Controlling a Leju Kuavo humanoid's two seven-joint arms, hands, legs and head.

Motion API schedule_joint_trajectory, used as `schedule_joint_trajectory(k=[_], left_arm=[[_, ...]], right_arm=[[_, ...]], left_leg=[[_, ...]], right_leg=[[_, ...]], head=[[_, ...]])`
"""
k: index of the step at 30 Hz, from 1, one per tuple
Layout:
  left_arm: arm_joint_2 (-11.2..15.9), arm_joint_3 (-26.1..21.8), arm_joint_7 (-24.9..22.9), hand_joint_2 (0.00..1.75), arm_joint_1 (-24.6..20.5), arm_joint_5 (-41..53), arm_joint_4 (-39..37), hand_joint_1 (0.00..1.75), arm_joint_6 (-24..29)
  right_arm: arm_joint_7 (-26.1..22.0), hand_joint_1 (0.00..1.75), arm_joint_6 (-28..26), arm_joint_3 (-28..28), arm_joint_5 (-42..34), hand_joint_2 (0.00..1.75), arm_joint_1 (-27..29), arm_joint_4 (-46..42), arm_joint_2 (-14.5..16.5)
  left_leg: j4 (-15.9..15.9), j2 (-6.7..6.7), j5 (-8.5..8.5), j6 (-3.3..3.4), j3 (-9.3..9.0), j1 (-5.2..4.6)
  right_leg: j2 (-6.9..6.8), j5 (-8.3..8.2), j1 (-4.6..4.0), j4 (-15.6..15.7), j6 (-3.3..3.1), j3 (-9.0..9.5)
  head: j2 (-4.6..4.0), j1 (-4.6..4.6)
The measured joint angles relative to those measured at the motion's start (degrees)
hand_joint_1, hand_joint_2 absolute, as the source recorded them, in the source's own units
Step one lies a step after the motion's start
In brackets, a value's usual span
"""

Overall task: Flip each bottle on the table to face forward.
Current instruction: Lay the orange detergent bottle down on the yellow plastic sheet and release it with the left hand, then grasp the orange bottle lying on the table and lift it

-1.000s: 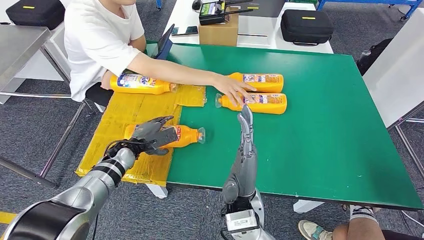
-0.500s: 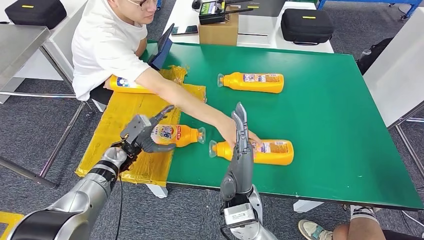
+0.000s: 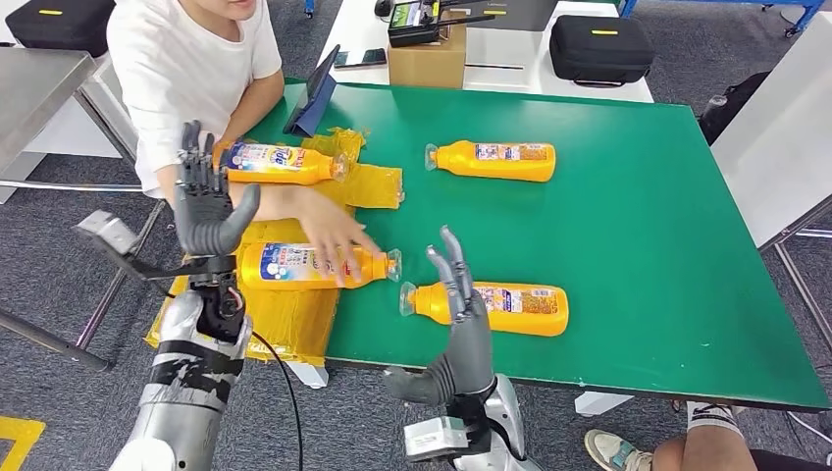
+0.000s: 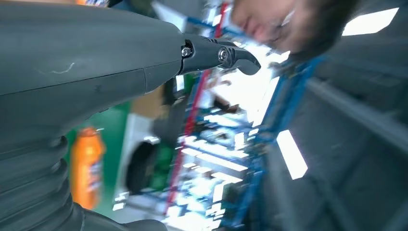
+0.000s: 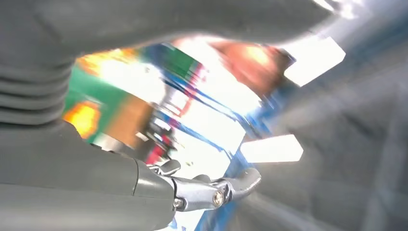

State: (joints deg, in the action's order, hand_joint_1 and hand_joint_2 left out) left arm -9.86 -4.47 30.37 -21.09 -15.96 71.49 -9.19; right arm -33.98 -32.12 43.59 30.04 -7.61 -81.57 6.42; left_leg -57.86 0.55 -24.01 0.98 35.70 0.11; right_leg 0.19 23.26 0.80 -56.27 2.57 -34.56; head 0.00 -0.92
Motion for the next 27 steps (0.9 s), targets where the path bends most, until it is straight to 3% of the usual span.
schedule_joint_trajectory(k=[5,12,17,23,27], left_arm=[[0.16,-0.83,0.86,1.75,7.42,-1.28,11.13,0.00,0.59],[-0.24,-1.20,3.48,1.75,14.94,-1.34,22.58,0.00,1.25],[-0.30,-0.86,5.19,1.75,18.14,1.17,27.38,0.00,1.37],[-0.28,0.66,6.96,1.75,20.79,4.52,30.99,0.00,0.12],[-0.30,1.41,7.34,1.75,21.81,5.54,32.17,0.00,-0.60]], right_arm=[[1.37,0.00,2.61,-6.27,6.54,1.75,3.45,4.88,-0.91],[6.85,0.00,0.83,-13.61,14.77,1.75,7.21,6.09,-1.96],[10.38,0.00,0.01,-16.69,20.65,1.75,8.42,6.09,-2.53],[17.98,0.00,-1.55,-18.94,34.61,1.75,8.63,6.10,-3.90],[22.47,0.00,-0.51,-20.72,37.63,1.75,7.66,6.74,-4.72]], left_leg=[[0.00,0.23,0.00,0.00,0.17,0.00],[0.00,0.21,-0.02,0.02,0.18,-0.02],[0.00,0.19,-0.02,0.02,0.16,-0.02],[0.00,0.14,-0.01,0.02,0.15,-0.01],[0.00,0.14,-0.01,0.03,0.16,-0.02]], right_leg=[[-0.08,0.04,0.01,0.00,0.00,-0.11],[-0.08,0.04,0.03,0.03,0.00,-0.12],[-0.07,0.04,0.02,0.03,0.00,-0.13],[-0.07,0.03,0.02,0.02,0.00,-0.12],[-0.07,0.03,0.02,0.03,0.01,-0.11]], head=[[0.00,0.02],[0.00,0.02],[0.00,0.01],[0.00,0.01],[0.00,0.01]])
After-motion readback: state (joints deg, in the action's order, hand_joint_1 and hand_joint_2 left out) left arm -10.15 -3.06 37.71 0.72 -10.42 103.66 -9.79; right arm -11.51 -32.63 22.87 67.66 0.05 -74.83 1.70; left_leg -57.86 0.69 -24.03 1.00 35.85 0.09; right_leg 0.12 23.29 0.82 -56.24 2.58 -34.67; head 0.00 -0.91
